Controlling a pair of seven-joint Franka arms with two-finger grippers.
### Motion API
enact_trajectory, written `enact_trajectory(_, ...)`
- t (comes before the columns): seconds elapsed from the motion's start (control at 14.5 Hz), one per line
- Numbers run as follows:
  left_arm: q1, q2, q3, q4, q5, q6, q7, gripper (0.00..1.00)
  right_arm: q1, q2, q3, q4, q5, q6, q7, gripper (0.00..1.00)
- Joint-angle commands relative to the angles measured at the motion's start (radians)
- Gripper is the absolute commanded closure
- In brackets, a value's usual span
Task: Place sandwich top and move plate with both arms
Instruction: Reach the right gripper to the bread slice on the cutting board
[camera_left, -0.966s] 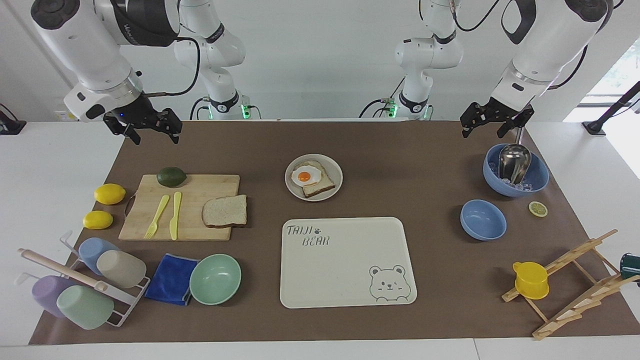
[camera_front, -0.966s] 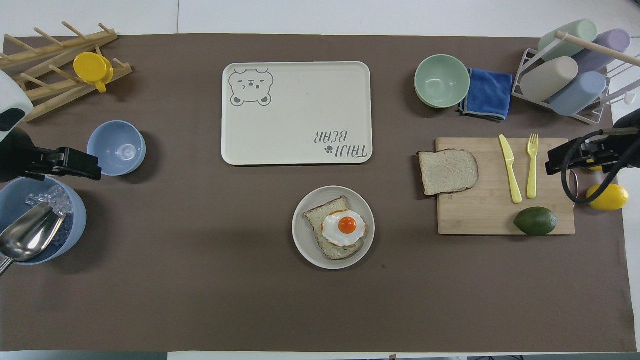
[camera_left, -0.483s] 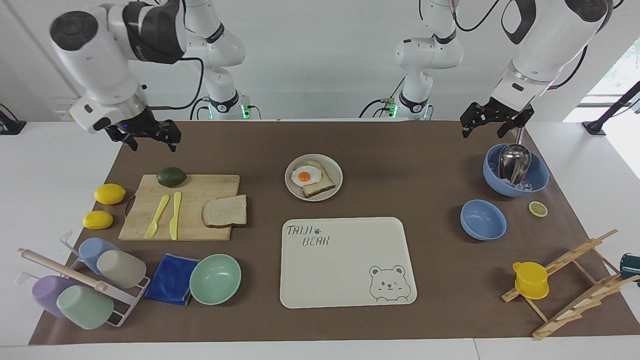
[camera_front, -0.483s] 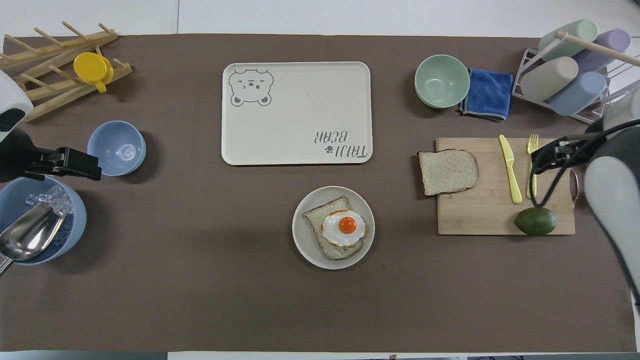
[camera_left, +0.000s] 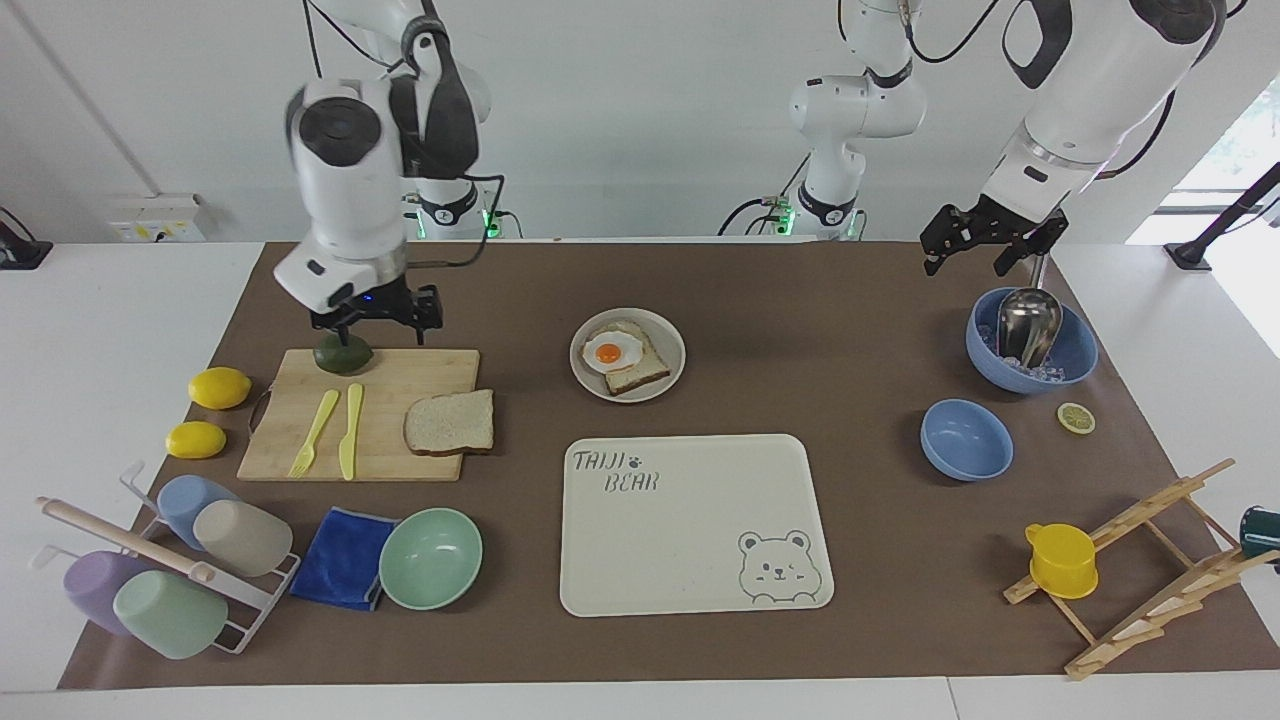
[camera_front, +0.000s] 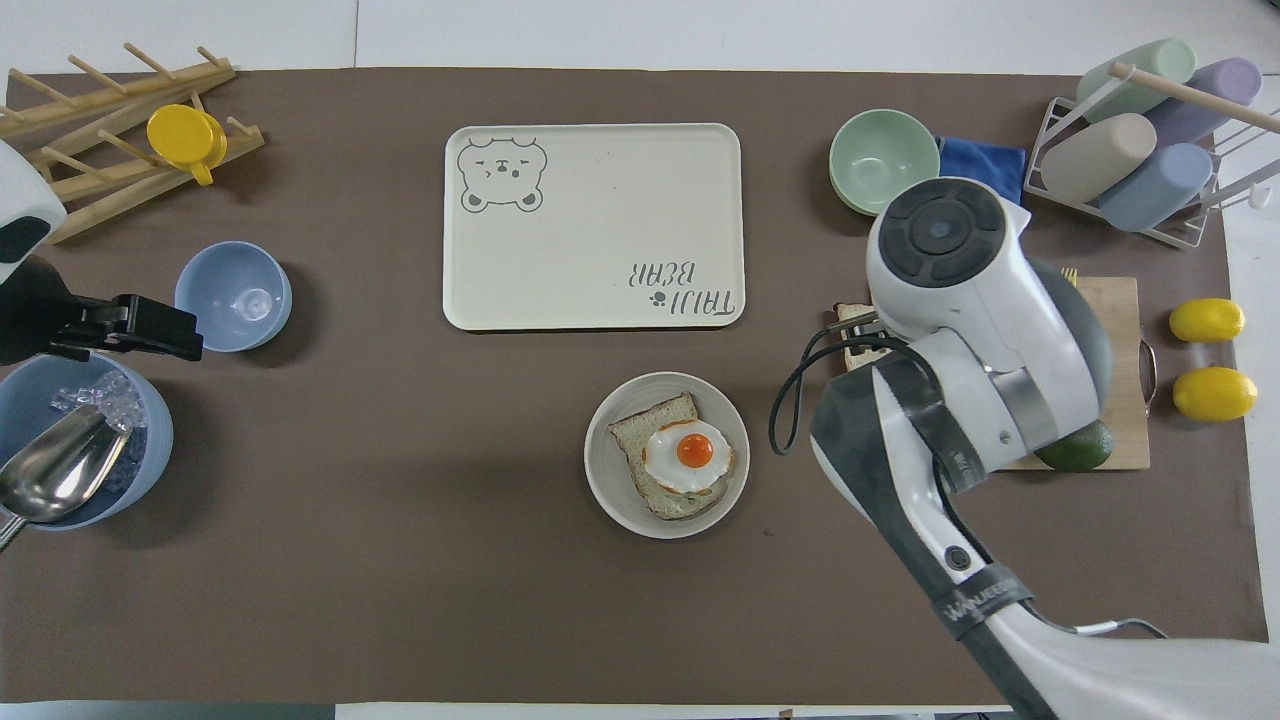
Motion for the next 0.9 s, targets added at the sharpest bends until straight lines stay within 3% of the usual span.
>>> enact_trajectory(0.0, 0.015, 0.000, -0.010, 0.008, 0.009, -0.016, 0.005, 0.00, 0.088, 0.108, -0.005, 0.040, -0.090, -0.021, 0.163, 0.00)
enact_trajectory(0.41, 0.015, 0.000, -0.010, 0.010, 0.009, -0.016, 0.005, 0.00, 0.138, 0.186, -0.003, 0.035, -0.305, -0.023, 0.223, 0.00)
enact_trajectory(0.83, 0.015, 0.000, -0.010, 0.008, 0.009, -0.016, 0.005, 0.00, 0.119, 0.217, -0.003, 0.055, -0.364, -0.013, 0.223, 0.00)
